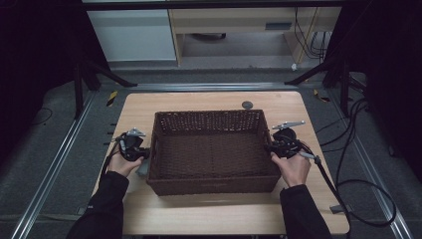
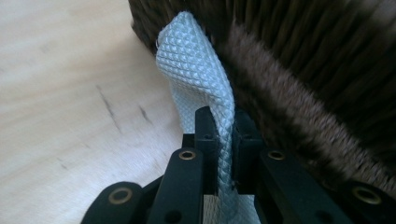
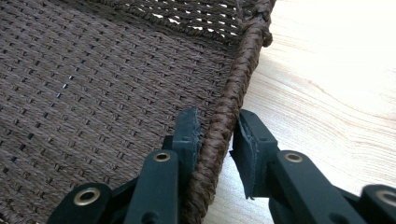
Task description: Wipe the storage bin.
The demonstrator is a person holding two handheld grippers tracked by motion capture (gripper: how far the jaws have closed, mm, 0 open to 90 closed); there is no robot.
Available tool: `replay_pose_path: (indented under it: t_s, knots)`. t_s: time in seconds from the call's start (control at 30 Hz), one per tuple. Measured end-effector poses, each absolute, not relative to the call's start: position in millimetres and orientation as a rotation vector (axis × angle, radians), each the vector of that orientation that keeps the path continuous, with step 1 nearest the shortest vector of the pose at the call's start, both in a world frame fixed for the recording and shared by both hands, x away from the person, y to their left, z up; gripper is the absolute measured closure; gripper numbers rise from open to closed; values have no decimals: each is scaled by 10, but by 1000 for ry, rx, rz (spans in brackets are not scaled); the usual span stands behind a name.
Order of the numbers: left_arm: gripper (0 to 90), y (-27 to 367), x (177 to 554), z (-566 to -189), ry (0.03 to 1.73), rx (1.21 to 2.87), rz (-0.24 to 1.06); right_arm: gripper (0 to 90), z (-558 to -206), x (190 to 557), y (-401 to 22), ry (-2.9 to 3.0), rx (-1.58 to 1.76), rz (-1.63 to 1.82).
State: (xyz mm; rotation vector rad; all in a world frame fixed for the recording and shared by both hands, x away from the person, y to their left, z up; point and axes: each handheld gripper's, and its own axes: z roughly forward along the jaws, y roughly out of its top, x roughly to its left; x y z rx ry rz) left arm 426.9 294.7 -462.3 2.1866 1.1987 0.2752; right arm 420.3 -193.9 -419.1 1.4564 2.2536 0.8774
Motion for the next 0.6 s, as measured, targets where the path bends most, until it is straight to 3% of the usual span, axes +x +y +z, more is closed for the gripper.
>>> replay_pose_path:
  t_s: [0.37,0.6]
  knots:
    - [829,2994,4263,-4046,1120,2122,407,715,-4191,4232,-1938,2243,1464,869]
    - [829,2990,4265,-4252,1144,2154,341,715,-4191,4238,-1940,2240,1470,870]
